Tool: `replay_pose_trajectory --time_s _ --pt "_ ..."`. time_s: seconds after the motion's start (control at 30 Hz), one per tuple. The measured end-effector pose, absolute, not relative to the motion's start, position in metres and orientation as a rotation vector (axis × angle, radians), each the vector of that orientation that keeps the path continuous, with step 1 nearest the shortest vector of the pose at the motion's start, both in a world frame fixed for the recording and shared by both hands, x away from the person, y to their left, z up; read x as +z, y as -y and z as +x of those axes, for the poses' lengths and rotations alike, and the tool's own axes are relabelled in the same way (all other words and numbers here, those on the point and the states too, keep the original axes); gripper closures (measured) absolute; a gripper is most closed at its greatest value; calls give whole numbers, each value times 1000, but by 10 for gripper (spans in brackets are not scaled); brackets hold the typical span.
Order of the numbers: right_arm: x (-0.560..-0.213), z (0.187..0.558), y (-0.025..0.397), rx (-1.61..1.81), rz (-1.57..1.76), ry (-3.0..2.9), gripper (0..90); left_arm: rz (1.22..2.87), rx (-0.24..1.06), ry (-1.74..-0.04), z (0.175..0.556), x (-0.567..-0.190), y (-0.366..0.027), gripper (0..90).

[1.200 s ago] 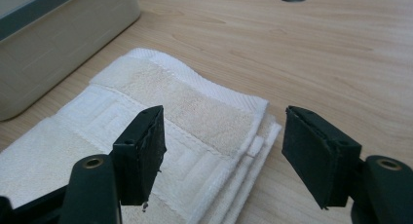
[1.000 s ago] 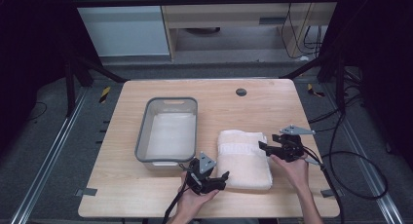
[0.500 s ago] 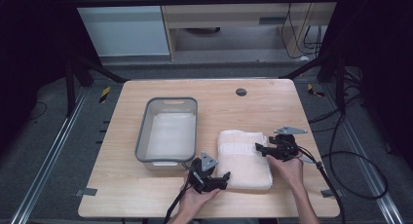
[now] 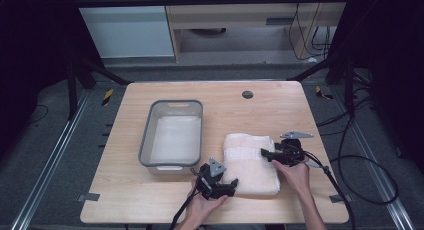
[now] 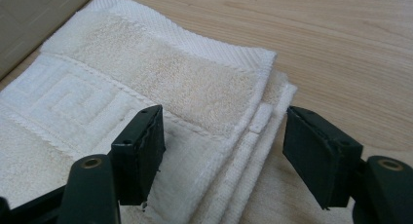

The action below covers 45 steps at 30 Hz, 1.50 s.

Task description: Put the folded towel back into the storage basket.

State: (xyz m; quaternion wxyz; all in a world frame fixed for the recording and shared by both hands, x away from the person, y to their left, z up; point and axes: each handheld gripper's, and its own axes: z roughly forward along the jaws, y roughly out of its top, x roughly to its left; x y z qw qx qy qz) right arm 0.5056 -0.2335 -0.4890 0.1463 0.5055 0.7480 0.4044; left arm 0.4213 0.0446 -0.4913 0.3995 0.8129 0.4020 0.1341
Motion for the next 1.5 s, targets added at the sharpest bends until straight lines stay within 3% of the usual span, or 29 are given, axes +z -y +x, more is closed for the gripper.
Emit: replay_pose_trajectory --time_s 0.9,1.37,1.43,1.5 --pt "-500 511 232 1193 1577 -2181 338 2048 203 -1064 430 -500 -41 276" --pt "-500 512 232 1237 1616 -2216 506 2032 129 -1046 431 -501 -42 391" --pt "-499 511 231 1253 1600 -2223 597 2030 106 -1043 432 -501 -43 438" --pt "-498 510 231 1257 1599 -2223 611 2027 91 -1041 432 -501 -43 445"
